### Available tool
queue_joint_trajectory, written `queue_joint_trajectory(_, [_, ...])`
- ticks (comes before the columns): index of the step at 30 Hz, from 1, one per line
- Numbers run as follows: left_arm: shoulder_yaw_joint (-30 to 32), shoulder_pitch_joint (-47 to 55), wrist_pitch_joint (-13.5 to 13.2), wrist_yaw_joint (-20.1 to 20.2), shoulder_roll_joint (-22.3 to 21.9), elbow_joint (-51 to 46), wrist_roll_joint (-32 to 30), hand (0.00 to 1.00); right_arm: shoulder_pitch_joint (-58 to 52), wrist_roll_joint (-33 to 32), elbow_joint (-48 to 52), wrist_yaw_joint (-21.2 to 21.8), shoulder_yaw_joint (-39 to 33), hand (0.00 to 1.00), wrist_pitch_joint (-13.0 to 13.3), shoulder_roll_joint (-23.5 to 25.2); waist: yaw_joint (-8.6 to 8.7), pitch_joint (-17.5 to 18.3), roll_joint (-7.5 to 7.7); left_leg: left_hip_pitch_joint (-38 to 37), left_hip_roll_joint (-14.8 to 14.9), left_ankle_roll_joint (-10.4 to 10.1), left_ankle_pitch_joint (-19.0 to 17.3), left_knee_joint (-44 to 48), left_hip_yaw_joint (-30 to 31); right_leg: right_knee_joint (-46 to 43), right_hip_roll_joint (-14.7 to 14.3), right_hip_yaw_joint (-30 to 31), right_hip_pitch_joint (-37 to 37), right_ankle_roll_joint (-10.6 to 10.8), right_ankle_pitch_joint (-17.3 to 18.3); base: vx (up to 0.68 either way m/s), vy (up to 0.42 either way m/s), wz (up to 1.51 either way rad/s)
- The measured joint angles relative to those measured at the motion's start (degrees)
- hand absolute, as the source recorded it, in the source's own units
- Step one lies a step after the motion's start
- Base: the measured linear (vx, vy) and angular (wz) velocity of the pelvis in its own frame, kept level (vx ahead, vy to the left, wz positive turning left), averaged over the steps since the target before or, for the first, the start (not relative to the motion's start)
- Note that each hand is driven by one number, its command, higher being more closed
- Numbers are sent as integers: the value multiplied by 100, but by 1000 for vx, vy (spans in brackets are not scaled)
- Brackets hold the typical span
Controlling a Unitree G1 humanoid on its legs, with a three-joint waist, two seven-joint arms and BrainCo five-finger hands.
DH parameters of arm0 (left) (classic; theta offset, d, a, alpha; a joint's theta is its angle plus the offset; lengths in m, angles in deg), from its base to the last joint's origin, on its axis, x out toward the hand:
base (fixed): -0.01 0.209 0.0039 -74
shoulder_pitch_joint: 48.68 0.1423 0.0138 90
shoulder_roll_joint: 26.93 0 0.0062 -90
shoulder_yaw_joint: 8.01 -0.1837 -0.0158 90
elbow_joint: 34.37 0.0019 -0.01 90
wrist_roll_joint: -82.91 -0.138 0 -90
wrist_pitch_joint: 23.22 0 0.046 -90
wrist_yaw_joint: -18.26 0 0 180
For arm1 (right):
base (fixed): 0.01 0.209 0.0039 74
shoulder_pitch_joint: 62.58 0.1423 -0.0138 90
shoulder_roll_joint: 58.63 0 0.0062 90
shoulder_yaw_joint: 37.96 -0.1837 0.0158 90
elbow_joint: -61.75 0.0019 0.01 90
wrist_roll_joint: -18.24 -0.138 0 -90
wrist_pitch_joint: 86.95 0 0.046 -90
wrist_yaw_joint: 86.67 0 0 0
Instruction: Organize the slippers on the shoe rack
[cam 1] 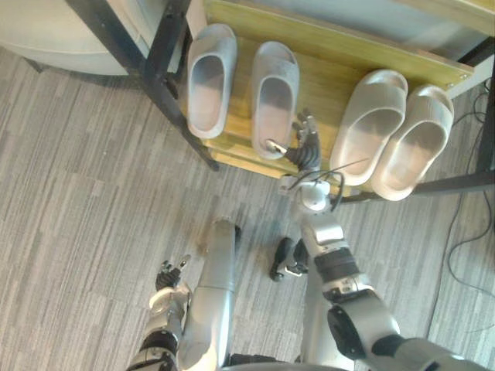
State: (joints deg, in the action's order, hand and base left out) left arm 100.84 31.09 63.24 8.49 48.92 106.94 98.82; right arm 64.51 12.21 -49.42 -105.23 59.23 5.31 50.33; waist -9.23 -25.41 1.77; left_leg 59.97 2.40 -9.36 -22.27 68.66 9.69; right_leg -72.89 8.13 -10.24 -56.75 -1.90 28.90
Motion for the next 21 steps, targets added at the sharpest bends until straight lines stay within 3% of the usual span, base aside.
queue_joint_trajectory(7, [-2,-16,6,-8,-5,1,-7,0,157,-299,-108,8,231,0,-4,183,-16,0,0,1,-43,-3,3,-39,-1,10,65,-25,6,-1,1,16,30,3])
queue_joint_trajectory(21, [-30,-54,-15,-6,-8,0,-6,0,595,-407,-505,-8,186,0,-8,-53,-23,-4,-12,-10,-62,-11,12,-52,34,4,83,-58,31,-20,11,0,0,0])
